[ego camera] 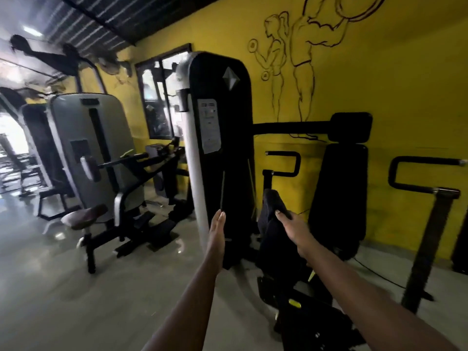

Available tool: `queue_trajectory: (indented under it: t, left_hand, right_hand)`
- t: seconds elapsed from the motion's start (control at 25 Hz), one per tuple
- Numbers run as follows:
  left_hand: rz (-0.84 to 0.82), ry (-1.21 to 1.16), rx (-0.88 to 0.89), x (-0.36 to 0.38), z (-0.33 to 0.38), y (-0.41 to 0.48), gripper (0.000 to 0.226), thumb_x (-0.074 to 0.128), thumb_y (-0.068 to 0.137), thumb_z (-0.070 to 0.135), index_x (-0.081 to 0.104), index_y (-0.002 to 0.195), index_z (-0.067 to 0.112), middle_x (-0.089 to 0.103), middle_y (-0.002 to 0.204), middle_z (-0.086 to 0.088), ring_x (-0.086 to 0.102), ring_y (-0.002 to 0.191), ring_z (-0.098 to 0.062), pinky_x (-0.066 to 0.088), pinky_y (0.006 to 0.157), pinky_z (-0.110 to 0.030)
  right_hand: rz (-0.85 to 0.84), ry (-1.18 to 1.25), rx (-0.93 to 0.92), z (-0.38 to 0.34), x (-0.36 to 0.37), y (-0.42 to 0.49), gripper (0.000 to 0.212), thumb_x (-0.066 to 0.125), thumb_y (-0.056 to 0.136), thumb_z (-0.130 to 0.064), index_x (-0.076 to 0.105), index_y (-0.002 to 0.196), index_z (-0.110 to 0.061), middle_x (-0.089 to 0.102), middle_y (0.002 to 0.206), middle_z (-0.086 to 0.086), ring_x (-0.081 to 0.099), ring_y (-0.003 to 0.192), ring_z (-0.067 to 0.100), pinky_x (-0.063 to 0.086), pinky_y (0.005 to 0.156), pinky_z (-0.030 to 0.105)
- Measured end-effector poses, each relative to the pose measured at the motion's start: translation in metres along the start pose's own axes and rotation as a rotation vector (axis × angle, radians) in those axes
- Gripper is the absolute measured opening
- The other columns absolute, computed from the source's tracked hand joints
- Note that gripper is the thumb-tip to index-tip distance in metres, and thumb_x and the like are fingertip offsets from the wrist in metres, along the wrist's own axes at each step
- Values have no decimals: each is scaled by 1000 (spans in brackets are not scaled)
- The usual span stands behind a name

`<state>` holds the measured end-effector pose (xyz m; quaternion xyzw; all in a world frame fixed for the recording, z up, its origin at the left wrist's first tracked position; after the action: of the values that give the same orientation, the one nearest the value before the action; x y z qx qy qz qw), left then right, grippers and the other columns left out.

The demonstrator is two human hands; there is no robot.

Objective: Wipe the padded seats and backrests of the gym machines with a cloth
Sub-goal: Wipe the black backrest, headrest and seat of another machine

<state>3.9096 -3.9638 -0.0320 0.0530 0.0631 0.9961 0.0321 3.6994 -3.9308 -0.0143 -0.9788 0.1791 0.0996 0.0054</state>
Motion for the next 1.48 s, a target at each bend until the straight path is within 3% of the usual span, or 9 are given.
queue_trajectory:
  t: [0.2, 0.36, 0.64, 0.8, 0.92, 1.08, 1.28, 1.48]
  left_hand:
    - [-197, 47, -1, 14, -25, 135, 51, 32, 100, 38, 25, 148, 21, 28, 154, 0, 26, 141, -16, 21, 110, -30]
    - [-309, 23, -23, 50, -53, 224, 52, 32, 100, 39, 24, 148, 20, 25, 155, 0, 24, 143, -17, 18, 114, -33]
    - [-411, -9, -111, 112, -82, 380, 53, 33, 100, 40, 22, 149, 21, 20, 157, 2, 19, 144, -17, 14, 114, -33]
    - [-540, 15, -124, 181, -99, 461, 54, 31, 99, 45, 22, 149, 26, 22, 156, 5, 19, 144, -17, 16, 112, -32]
    - [-659, -67, -122, 237, -110, 526, 52, 30, 101, 37, 22, 149, 20, 22, 156, 1, 19, 144, -16, 18, 107, -25]
    - [-765, -90, -125, 310, -123, 601, 51, 33, 101, 32, 25, 148, 15, 27, 154, -1, 25, 142, -18, 20, 111, -28]
    - [-936, -110, -114, 429, -145, 677, 48, 35, 101, 27, 28, 146, 11, 29, 153, -4, 28, 141, -19, 24, 102, -21]
    - [-1021, -68, -68, 523, -166, 746, 48, 37, 101, 26, 30, 145, 11, 32, 152, -6, 29, 140, -21, 25, 101, -21]
  right_hand:
    - [217, -3, 69, 13, 23, 94, 40, 48, 96, -34, 54, 123, -6, 59, 111, 14, 56, 105, 33, 45, 81, 35]
    - [288, 3, 115, 35, 28, 179, 44, 49, 94, -38, 52, 127, -10, 58, 120, 16, 55, 108, 35, 46, 93, 44]
    - [426, 89, 148, 45, 20, 321, 36, 51, 93, -38, 57, 116, -11, 60, 108, 10, 58, 99, 28, 46, 88, 40]
    - [544, 101, 145, 53, 0, 396, 31, 51, 94, -38, 59, 111, -14, 62, 105, 9, 59, 100, 27, 46, 90, 42]
    - [670, 88, 143, 59, -29, 453, 29, 52, 93, -39, 60, 106, -15, 64, 105, 12, 61, 97, 28, 48, 91, 45]
    - [832, 54, 160, 55, -70, 515, 31, 51, 94, -36, 60, 110, -12, 62, 99, 12, 59, 96, 30, 47, 81, 40]
    - [1009, 40, 171, 70, -122, 587, 26, 52, 94, -35, 61, 106, -14, 64, 104, 13, 60, 96, 29, 49, 83, 41]
    - [1148, 114, 139, 101, -171, 654, 23, 49, 95, -33, 61, 104, -15, 61, 97, 7, 57, 88, 21, 44, 71, 28]
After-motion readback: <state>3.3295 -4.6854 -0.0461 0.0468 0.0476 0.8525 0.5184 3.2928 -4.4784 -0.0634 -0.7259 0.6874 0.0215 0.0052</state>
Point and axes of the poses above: each hand's wrist, its own y-axis towards the middle knuckle, its own x-axis out of the palm, z = x × y, the point moved 8 cm from there along y, towards the middle knuckle
